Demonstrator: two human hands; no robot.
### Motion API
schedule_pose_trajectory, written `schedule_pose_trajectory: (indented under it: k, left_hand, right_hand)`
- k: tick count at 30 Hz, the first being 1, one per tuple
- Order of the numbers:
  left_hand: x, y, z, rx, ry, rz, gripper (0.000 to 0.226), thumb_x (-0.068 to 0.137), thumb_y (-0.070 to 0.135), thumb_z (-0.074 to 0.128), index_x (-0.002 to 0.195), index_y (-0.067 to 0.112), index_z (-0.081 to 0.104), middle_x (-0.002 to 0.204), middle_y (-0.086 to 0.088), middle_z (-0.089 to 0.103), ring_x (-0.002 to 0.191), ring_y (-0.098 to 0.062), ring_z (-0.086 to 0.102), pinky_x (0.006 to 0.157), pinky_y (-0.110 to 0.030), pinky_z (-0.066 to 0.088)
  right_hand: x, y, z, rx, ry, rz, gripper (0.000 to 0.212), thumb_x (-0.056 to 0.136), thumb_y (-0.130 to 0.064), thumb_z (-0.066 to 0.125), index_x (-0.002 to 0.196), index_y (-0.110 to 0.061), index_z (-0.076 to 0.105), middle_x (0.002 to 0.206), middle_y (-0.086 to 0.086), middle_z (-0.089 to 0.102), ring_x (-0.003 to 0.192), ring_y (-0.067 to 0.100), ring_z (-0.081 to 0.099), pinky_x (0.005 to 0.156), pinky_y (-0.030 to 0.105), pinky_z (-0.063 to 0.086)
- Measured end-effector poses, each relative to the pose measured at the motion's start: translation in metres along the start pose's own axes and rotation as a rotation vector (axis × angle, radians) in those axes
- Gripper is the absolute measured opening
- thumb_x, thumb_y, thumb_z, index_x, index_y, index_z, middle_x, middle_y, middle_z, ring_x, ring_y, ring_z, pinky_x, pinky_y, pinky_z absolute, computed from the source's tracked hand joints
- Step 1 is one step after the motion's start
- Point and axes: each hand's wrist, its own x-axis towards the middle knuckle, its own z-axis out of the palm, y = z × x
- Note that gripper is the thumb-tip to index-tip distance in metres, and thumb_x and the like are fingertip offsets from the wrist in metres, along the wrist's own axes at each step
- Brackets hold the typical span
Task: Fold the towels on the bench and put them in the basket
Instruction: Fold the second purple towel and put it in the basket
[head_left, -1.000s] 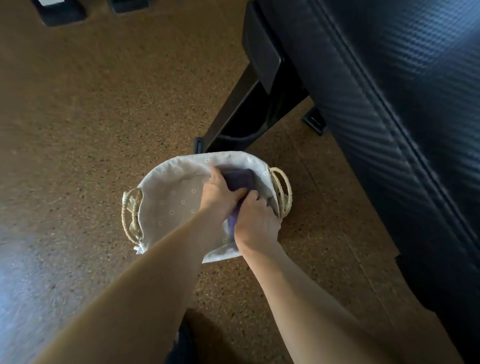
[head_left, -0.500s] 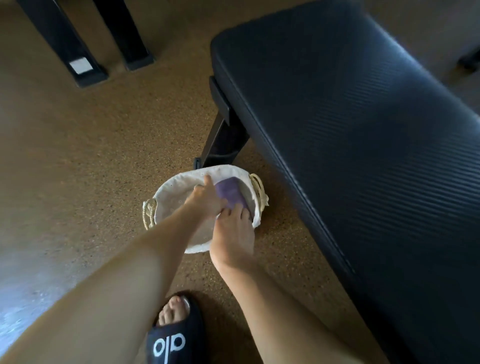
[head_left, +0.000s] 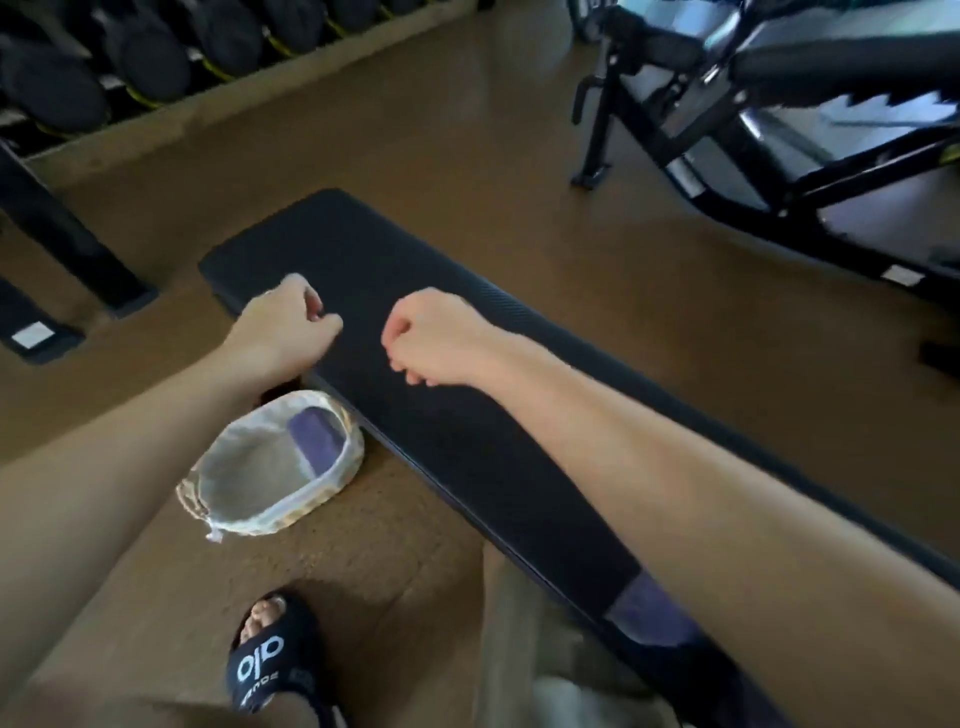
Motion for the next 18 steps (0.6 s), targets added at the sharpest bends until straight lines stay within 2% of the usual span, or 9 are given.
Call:
schedule_pose_trajectory:
  k: [1, 3, 6, 9, 11, 12, 14, 16, 18]
  left_hand:
    - [-0.015, 0.025, 0.003, -0.029, -0.009, 0.046, 0.024, 0.095, 0.034, 0.064, 0.109, 0.017, 0.054, 0.102, -0.001, 0.063, 0.096, -0.024, 0.059, 0.075, -0.035, 0.042]
    - [-0.048, 0.075, 0.016, -0.107, -0.144, 0.144, 0.028, 0.094, 0.039, 0.066, 0.113, 0.022, 0.054, 0.104, 0.004, 0.064, 0.093, -0.016, 0.063, 0.070, -0.032, 0.046]
    - [-0.100, 0.141, 0.055, -0.124, -0.410, 0.311, 0.046, 0.089, 0.048, 0.071, 0.126, 0.028, 0.052, 0.113, 0.012, 0.063, 0.100, -0.007, 0.064, 0.086, -0.031, 0.053]
    - [-0.150, 0.184, 0.100, -0.043, -0.637, 0.459, 0.071, 0.081, 0.053, 0.077, 0.140, 0.030, 0.045, 0.125, 0.010, 0.056, 0.113, -0.009, 0.058, 0.101, -0.034, 0.049]
    - [-0.174, 0.196, 0.132, 0.059, -0.732, 0.555, 0.084, 0.076, 0.057, 0.079, 0.145, 0.028, 0.041, 0.131, 0.005, 0.050, 0.120, -0.013, 0.052, 0.104, -0.036, 0.046]
    - [-0.183, 0.198, 0.145, 0.117, -0.733, 0.613, 0.085, 0.074, 0.057, 0.080, 0.144, 0.027, 0.042, 0.130, 0.003, 0.049, 0.120, -0.016, 0.050, 0.102, -0.037, 0.047]
    - [-0.197, 0.198, 0.166, 0.213, -0.664, 0.723, 0.072, 0.076, 0.053, 0.078, 0.136, 0.026, 0.047, 0.120, 0.001, 0.047, 0.110, -0.021, 0.050, 0.091, -0.038, 0.049]
    - [-0.205, 0.197, 0.176, 0.230, -0.576, 0.814, 0.039, 0.086, 0.038, 0.069, 0.118, 0.022, 0.055, 0.109, 0.002, 0.045, 0.098, -0.024, 0.051, 0.076, -0.037, 0.048]
    - [-0.206, 0.196, 0.180, 0.163, -0.515, 0.849, 0.010, 0.093, 0.022, 0.057, 0.102, 0.017, 0.057, 0.102, 0.002, 0.052, 0.092, -0.025, 0.054, 0.074, -0.042, 0.049]
  right_hand:
    - [-0.020, 0.018, -0.024, 0.016, 0.012, 0.047, 0.030, 0.093, -0.003, 0.047, 0.106, 0.002, 0.072, 0.097, 0.018, 0.076, 0.089, 0.035, 0.075, 0.078, 0.044, 0.062]
    - [-0.056, 0.060, -0.060, -0.057, 0.045, 0.135, 0.030, 0.093, -0.003, 0.046, 0.104, 0.002, 0.072, 0.098, 0.019, 0.076, 0.089, 0.035, 0.075, 0.076, 0.044, 0.062]
    - [-0.110, 0.121, -0.090, -0.311, 0.023, 0.240, 0.024, 0.093, -0.010, 0.054, 0.105, -0.002, 0.074, 0.098, 0.016, 0.075, 0.091, 0.035, 0.072, 0.078, 0.042, 0.060]
    - [-0.155, 0.162, -0.094, -0.470, -0.154, 0.370, 0.033, 0.091, -0.019, 0.065, 0.119, -0.004, 0.069, 0.116, 0.013, 0.070, 0.104, 0.031, 0.067, 0.086, 0.037, 0.057]
    - [-0.178, 0.182, -0.090, -0.445, -0.280, 0.423, 0.045, 0.085, -0.023, 0.069, 0.127, -0.004, 0.065, 0.123, 0.013, 0.068, 0.111, 0.031, 0.065, 0.096, 0.041, 0.055]
    - [-0.187, 0.191, -0.086, -0.409, -0.306, 0.442, 0.049, 0.082, -0.025, 0.071, 0.127, -0.007, 0.063, 0.121, 0.012, 0.070, 0.110, 0.030, 0.067, 0.097, 0.043, 0.055]
    - [-0.199, 0.209, -0.074, -0.332, -0.263, 0.450, 0.048, 0.073, -0.028, 0.074, 0.119, -0.016, 0.064, 0.108, 0.006, 0.073, 0.098, 0.028, 0.070, 0.091, 0.047, 0.058]
    - [-0.201, 0.222, -0.062, -0.290, -0.154, 0.426, 0.034, 0.074, -0.024, 0.072, 0.107, -0.020, 0.066, 0.101, 0.003, 0.072, 0.093, 0.025, 0.068, 0.086, 0.045, 0.059]
    - [-0.200, 0.228, -0.057, -0.251, -0.052, 0.391, 0.017, 0.081, -0.016, 0.067, 0.098, -0.019, 0.070, 0.101, 0.002, 0.072, 0.097, 0.024, 0.067, 0.086, 0.040, 0.058]
